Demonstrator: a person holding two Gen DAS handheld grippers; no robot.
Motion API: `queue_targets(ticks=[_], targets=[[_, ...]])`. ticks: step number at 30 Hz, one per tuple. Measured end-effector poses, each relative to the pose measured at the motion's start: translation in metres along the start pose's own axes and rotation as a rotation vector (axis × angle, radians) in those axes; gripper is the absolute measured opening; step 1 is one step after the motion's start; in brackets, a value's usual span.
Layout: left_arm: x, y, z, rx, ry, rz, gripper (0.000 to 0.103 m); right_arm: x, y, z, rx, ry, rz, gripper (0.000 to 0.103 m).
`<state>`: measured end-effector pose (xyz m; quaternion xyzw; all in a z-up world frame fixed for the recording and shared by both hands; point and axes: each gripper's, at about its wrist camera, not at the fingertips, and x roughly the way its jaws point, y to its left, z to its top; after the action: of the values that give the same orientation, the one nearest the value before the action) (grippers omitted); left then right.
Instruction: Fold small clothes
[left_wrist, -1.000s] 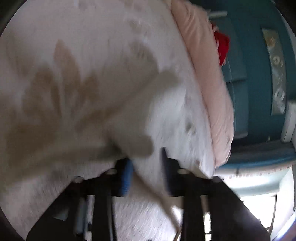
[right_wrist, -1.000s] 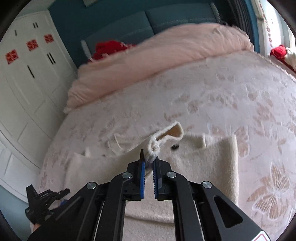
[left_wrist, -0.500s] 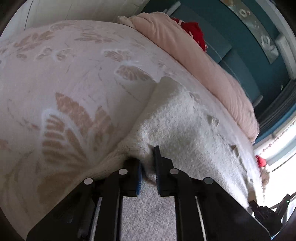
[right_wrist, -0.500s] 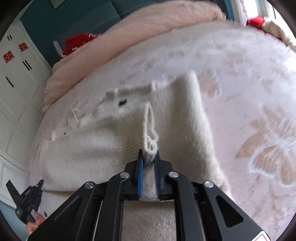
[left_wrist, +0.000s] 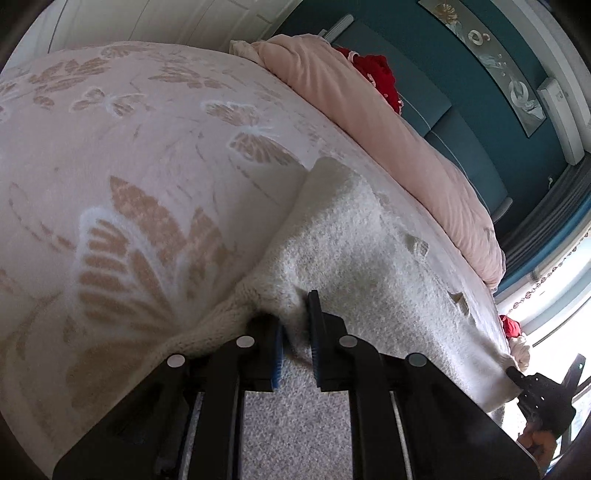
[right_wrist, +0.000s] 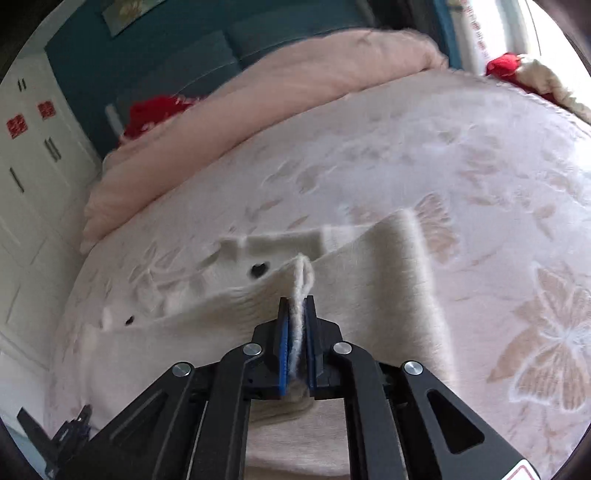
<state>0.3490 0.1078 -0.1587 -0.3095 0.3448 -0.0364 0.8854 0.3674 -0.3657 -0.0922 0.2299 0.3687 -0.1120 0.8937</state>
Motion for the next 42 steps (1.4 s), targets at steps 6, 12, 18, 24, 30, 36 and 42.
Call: queue_targets(ticks=[6,12,18,24,30,36,42], targets=[[0.000,-0.001,0.000,0.002,0.000,0.001,0.013,0.004,-0.006,-0.008,-0.008,0.073,-0.008,0.009],[-0.016,0.002,0.006,-0.014,0.070,-0.017,0.019,-0.087,-0.029,-0.060,-0.002,0.032,0.019,0.029],[-0.132,0.035,-0.022,0.010,0.130,-0.021,0.092,-0.177,-0.098,-0.163,-0.078,0.139,-0.137,0.051],[-0.215,0.087,-0.074,-0.072,0.246,0.002,0.094,-0.236,-0.141,-0.232,0.068,0.246,-0.061,0.068],[-0.228,0.070,-0.103,-0.083,0.268,-0.012,0.098,-0.233,-0.125,-0.261,0.114,0.258,0.026,0.074],[-0.218,0.053,-0.114,-0.078,0.302,-0.010,0.098,-0.220,-0.096,-0.261,0.112,0.245,0.086,0.074],[-0.209,0.038,-0.112,-0.034,0.323,0.017,0.041,-0.212,-0.101,-0.251,0.202,0.224,0.115,0.010]])
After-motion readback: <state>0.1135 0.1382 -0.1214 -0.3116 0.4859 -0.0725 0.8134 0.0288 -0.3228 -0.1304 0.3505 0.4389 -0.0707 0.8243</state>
